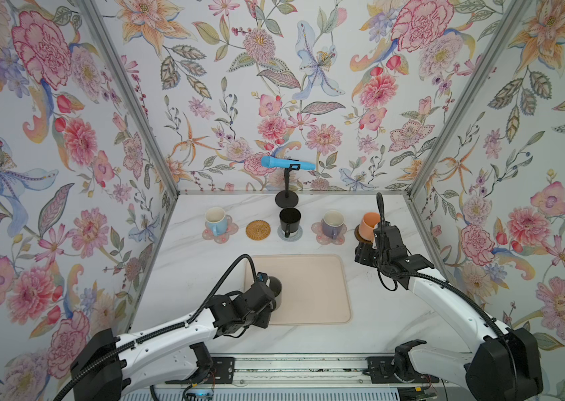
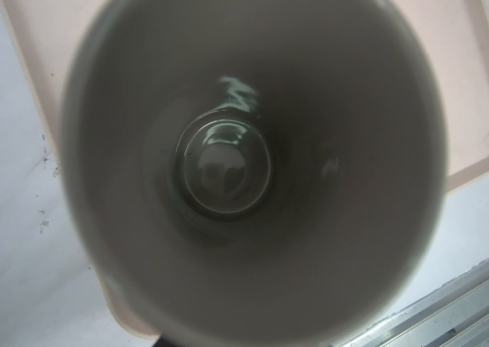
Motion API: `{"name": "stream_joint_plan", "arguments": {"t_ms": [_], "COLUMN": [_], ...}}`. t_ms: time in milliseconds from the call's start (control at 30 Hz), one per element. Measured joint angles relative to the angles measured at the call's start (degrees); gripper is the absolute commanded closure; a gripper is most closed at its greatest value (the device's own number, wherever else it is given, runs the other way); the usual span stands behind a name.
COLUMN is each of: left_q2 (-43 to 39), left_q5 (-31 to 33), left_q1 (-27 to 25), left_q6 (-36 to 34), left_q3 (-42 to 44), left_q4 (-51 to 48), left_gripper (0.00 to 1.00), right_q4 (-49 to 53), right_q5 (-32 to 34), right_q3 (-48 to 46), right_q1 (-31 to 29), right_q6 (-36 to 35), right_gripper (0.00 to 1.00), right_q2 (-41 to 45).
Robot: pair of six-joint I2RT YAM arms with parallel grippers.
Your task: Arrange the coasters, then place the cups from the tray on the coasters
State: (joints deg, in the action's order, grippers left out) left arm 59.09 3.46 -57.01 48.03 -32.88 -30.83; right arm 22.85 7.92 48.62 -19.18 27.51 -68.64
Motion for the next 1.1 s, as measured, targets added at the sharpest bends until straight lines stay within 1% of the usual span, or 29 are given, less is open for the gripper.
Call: {"name": "stream_joint_plan", "arguments": {"t_ms": [233,467,733,1100], "left_q2": [0.04,0.15,0.15,1.64], "left_q5": [1.64,1.7,1.7,2.14], "left_q1": [-0.02,0.0,0.0,0.0], "left_q6": [-0.02,-0.02,-0.07,-0.72], "left_q3": [-0.22,-0.59,-0.63,-1.77], "left_q4": [-2.23,-2.49,-2.32,-2.12], "left_gripper": [0.72,0.77,0.8,0.9], "right_q4": [0.0,0.02,0.02,0.02], "right_q5": [0.0,0.0,-0.02,-0.22], "right_q3": [0.0,0.0,0.0,0.0], "right_q1": [0.0,0.0,0.0,0.0], "right_q6": [0.0,0.0,0.0,0.0], "right_gripper": [0.28,0.28,0.28,0.28], "right_q2": [0.0,0.0,0.0,-0.04]}}
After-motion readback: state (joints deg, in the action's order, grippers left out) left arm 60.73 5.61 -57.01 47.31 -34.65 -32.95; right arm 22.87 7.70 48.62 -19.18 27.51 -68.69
